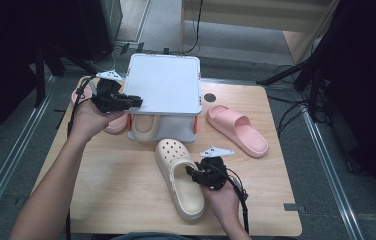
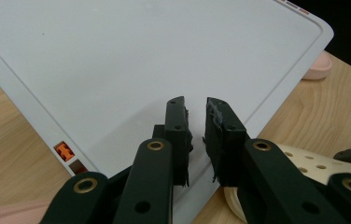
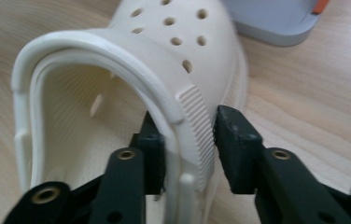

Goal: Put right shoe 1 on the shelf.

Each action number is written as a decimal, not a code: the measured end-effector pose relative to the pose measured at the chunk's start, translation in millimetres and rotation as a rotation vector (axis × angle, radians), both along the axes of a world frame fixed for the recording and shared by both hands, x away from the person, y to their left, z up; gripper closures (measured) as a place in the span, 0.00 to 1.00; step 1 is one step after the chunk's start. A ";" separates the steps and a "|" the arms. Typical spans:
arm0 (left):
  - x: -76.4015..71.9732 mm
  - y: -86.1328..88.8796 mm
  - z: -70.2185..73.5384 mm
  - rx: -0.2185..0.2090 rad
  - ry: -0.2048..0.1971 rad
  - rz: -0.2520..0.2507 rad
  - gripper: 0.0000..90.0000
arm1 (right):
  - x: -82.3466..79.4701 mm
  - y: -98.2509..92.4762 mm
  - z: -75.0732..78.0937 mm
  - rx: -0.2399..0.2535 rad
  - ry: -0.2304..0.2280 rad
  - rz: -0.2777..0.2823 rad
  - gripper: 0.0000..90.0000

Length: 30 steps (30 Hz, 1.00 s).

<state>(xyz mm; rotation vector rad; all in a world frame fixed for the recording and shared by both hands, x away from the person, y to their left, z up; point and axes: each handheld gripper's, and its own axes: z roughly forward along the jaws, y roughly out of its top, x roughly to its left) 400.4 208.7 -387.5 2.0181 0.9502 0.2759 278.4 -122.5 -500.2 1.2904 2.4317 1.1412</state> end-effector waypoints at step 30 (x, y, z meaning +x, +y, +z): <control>-2.7 -2.0 -0.9 0.008 -0.020 0.010 0.86 | 77.5 9.0 31.5 -0.040 -0.052 -0.186 0.84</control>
